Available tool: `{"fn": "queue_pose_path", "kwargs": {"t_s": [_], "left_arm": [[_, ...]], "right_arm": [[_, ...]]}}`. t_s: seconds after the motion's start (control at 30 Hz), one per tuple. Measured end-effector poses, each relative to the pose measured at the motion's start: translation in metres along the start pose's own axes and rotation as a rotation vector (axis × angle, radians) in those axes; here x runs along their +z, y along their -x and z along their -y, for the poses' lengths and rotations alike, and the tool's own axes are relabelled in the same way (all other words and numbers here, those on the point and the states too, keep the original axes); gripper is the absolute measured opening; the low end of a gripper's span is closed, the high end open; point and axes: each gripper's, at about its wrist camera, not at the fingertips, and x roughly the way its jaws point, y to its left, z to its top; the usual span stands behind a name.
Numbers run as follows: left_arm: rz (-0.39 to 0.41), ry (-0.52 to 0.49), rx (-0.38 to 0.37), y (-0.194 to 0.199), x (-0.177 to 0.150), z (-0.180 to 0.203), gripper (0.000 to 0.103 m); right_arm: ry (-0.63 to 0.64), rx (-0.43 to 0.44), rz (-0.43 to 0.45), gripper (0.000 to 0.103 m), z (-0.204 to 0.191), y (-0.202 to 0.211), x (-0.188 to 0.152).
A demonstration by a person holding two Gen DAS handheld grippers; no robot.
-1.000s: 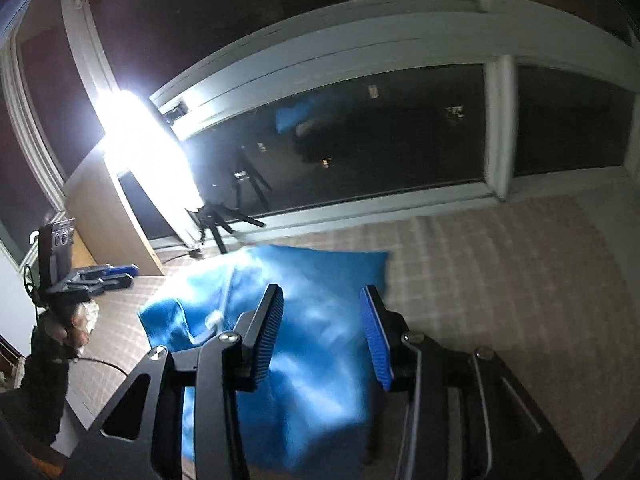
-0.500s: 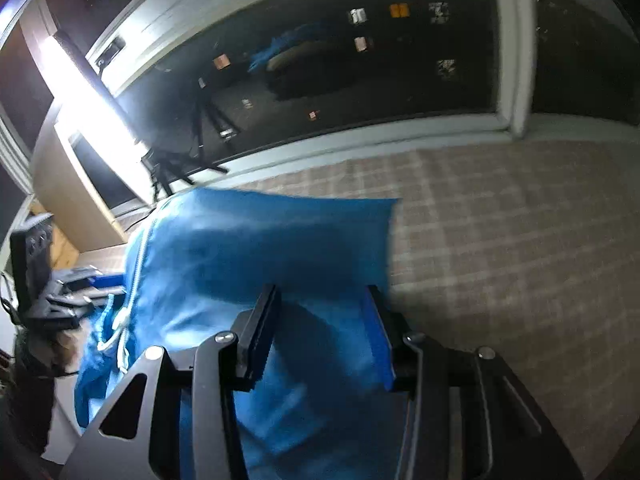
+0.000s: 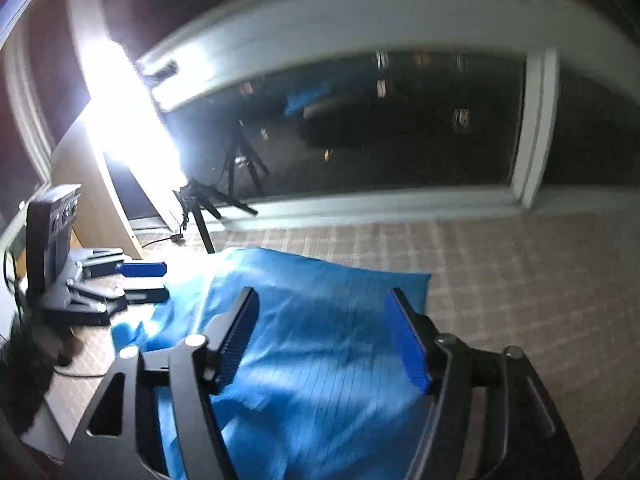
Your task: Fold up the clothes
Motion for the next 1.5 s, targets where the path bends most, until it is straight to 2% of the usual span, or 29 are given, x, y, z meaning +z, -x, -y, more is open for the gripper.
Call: {"fn": "queue_pose_path", "kwargs": {"t_s": [0.03, 0.1, 0.2, 0.3, 0.43, 0.53, 0.57, 0.63, 0.77, 0.83, 0.9, 1.0, 1.1, 1.17, 1.27, 1.37, 1.5], "left_arm": [[-0.019, 0.027, 0.007, -0.006, -0.002, -0.005, 0.049], [-0.005, 0.046, 0.018, 0.004, -0.006, -0.009, 0.047], [0.049, 0.016, 0.042, 0.044, -0.019, -0.008, 0.047], [0.088, -0.020, 0.024, 0.082, -0.049, -0.001, 0.047], [0.061, -0.017, -0.031, 0.091, -0.090, 0.006, 0.047], [-0.017, -0.032, -0.027, 0.066, -0.105, 0.009, 0.047], [-0.048, -0.038, -0.010, 0.058, -0.109, 0.010, 0.045], [-0.057, -0.042, 0.006, 0.060, -0.113, 0.010, 0.045], [0.014, -0.031, 0.022, 0.099, -0.120, 0.008, 0.046], [0.046, -0.046, 0.003, 0.116, -0.120, 0.017, 0.047], [0.077, -0.117, -0.026, 0.125, -0.120, 0.042, 0.048], [0.072, -0.215, -0.071, 0.120, -0.120, 0.077, 0.051], [0.004, -0.227, -0.064, 0.112, -0.136, 0.083, 0.051], [-0.012, -0.232, -0.071, 0.118, -0.152, 0.080, 0.055], [-0.002, -0.195, -0.052, 0.139, -0.180, 0.062, 0.068], [0.024, -0.165, -0.023, 0.162, -0.201, 0.044, 0.075], [0.055, -0.151, 0.024, 0.194, -0.234, 0.024, 0.076]], "right_arm": [[-0.018, -0.048, -0.063, 0.066, 0.009, -0.020, -0.002], [-0.038, -0.079, -0.097, 0.066, 0.017, -0.028, -0.006], [-0.039, -0.116, -0.026, 0.066, 0.014, 0.011, -0.016], [-0.020, -0.104, 0.038, 0.066, -0.002, 0.063, -0.040], [-0.019, -0.050, 0.070, 0.066, -0.023, 0.099, -0.089], [-0.034, -0.040, 0.002, 0.066, -0.023, 0.087, -0.115], [-0.031, -0.071, -0.041, 0.066, -0.019, 0.079, -0.123], [-0.040, -0.150, -0.106, 0.066, -0.010, 0.071, -0.134], [-0.106, -0.185, 0.004, 0.066, -0.006, 0.117, -0.137], [-0.103, -0.176, 0.072, 0.066, -0.022, 0.142, -0.134], [-0.089, -0.137, 0.112, 0.066, -0.042, 0.152, -0.132], [-0.059, -0.091, 0.101, 0.068, -0.079, 0.144, -0.135], [-0.053, -0.228, 0.027, 0.068, -0.113, 0.125, -0.154], [-0.070, -0.271, 0.019, 0.068, -0.130, 0.129, -0.172], [-0.101, -0.322, 0.010, 0.070, -0.156, 0.135, -0.197], [-0.140, -0.361, -0.001, 0.070, -0.185, 0.137, -0.212], [-0.188, -0.390, 0.013, 0.070, -0.233, 0.141, -0.227]]}}
